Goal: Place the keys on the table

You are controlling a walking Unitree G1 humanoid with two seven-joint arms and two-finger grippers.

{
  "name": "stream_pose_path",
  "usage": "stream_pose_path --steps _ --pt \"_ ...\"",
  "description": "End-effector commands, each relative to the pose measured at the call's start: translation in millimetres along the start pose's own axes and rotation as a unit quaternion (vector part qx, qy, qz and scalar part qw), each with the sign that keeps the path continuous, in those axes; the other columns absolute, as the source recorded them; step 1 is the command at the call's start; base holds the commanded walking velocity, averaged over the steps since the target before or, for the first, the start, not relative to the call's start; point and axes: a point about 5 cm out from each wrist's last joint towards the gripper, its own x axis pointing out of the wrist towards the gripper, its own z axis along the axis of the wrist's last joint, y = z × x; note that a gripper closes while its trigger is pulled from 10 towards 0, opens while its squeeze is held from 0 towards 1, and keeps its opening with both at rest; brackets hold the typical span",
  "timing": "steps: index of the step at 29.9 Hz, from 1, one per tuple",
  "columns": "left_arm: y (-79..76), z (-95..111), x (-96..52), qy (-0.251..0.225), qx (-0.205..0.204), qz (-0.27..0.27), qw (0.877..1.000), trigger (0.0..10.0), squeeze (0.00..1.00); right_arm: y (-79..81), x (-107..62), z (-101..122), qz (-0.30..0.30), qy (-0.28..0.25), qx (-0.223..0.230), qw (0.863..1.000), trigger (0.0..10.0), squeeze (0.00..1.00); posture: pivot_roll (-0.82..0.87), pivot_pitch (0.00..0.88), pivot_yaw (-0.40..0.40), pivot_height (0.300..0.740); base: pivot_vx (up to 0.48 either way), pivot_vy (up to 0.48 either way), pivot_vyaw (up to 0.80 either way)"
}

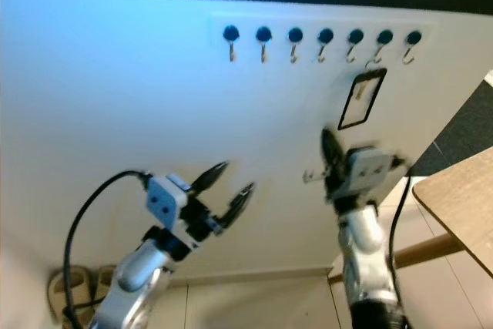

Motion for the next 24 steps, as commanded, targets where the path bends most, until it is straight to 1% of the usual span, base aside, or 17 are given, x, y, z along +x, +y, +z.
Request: stream_pose_path --steps 1,2,3,4,5,6,7,8,9,10,11,13,15,16,18,20,24 --pt "8.1 -17.6 -12.1 0.032 -0.007 0.030 0.999 10.0 0.00 -2.6 -9.5 -10.1 -0.015 0.018 -0.007 1.000 10.0 0.00 0.07 0.105 -0.078 0.740 0.000 0.000 0.00" --pt "8.1 -17.6 -12.1 0.032 -0.007 0.030 0.999 10.0 0.00 -2.6 -9.5 -10.1 -0.015 0.018 -0.007 1.000 10.0 0.00 0.07 0.105 -0.078 0.740 0.000 0.000 0.00" --pt "27.5 -59.3 -42.3 0.125 -0.042 0.120 0.984 10.0 0.00 -6.8 -33.2 -47.0 -0.044 0.120 -0.013 0.992 10.0 0.00 0.07 0.103 -0.079 0.740 0.000 0.000 0.00" --pt "27.5 -59.3 -42.3 0.125 -0.042 0.120 0.984 10.0 0.00 -6.8 -33.2 -47.0 -0.044 0.120 -0.013 0.992 10.0 0.00 0.07 0.103 -0.079 0.740 0.000 0.000 0.00" --pt "36.4 -85.1 -62.1 0.191 -0.053 0.174 0.965 10.0 0.00 -9.9 -47.7 -67.8 -0.061 0.185 -0.016 0.981 10.0 0.00 0.07 0.103 -0.079 0.740 0.000 0.000 0.00" --pt "36.4 -85.1 -62.1 0.191 -0.053 0.174 0.965 10.0 0.00 -9.9 -47.7 -67.8 -0.061 0.185 -0.016 0.981 10.0 0.00 0.07 0.103 -0.079 0.740 0.000 0.000 0.00" --pt "45.2 -130.6 -106.1 0.315 -0.094 0.268 0.906 10.0 0.00 -15.7 -75.7 -99.5 -0.100 0.296 -0.008 0.950 10.0 0.00 0.07 0.097 -0.081 0.740 0.000 0.000 0.00" --pt "45.2 -130.6 -106.1 0.315 -0.094 0.268 0.906 10.0 0.00 -15.7 -75.7 -99.5 -0.100 0.296 -0.008 0.950 10.0 0.00 0.07 0.097 -0.081 0.740 0.000 0.000 0.00" --pt "46.2 -142.6 -126.5 0.353 -0.095 0.298 0.882 10.0 0.00 -17.5 -88.5 -109.7 -0.118 0.333 -0.001 0.936 10.0 0.00 0.06 0.097 -0.076 0.740 0.000 0.000 0.00" --pt "46.2 -142.6 -126.5 0.353 -0.095 0.298 0.882 10.0 0.00 -17.5 -88.5 -109.7 -0.118 0.333 -0.001 0.936 10.0 0.00 0.06 0.097 -0.076 0.740 0.000 0.000 0.00" --pt "45.7 -149.0 -141.5 0.378 -0.093 0.314 0.866 10.0 0.00 -18.4 -99.9 -116.8 -0.124 0.362 -0.001 0.924 10.0 0.00 0.05 0.095 -0.070 0.740 0.000 0.000 0.00" --pt "44.0 -151.3 -153.4 0.380 -0.102 0.333 0.857 10.0 0.00 -21.7 -116.6 -123.9 -0.131 0.395 -0.005 0.909 10.0 0.00 0.06 0.097 -0.069 0.740 0.000 0.000 0.00" --pt "40.9 -150.2 -151.7 0.362 -0.119 0.340 0.860 10.0 0.00 -25.6 -129.3 -128.6 -0.148 0.421 0.010 0.895 10.0 0.00 0.07 0.100 -0.076 0.740 0.000 0.000 0.00" --pt "40.9 -150.2 -151.7 0.362 -0.119 0.340 0.860 10.0 0.00 -25.6 -129.3 -128.6 -0.148 0.421 0.010 0.895 10.0 0.00 0.07 0.100 -0.076 0.740 0.000 0.000 0.00" --pt "38.0 -152.1 -150.3 0.355 -0.129 0.346 0.858 10.0 0.00 -22.9 -141.3 -135.7 -0.153 0.458 0.045 0.875 10.0 0.00 0.07 0.098 -0.081 0.740 0.000 0.000 0.00" --pt "35.6 -156.4 -151.1 0.355 -0.135 0.362 0.851 10.0 0.00 -15.2 -147.3 -140.2 -0.112 0.482 0.040 0.868 10.0 0.00 0.07 0.095 -0.078 0.740 0.000 0.000 0.00" --pt "27.1 -164.6 -148.5 0.361 -0.144 0.357 0.849 10.0 0.00 -13.8 -149.8 -143.0 -0.089 0.499 0.019 0.862 10.0 0.00 0.07 0.090 -0.079 0.740 0.000 0.000 0.00"
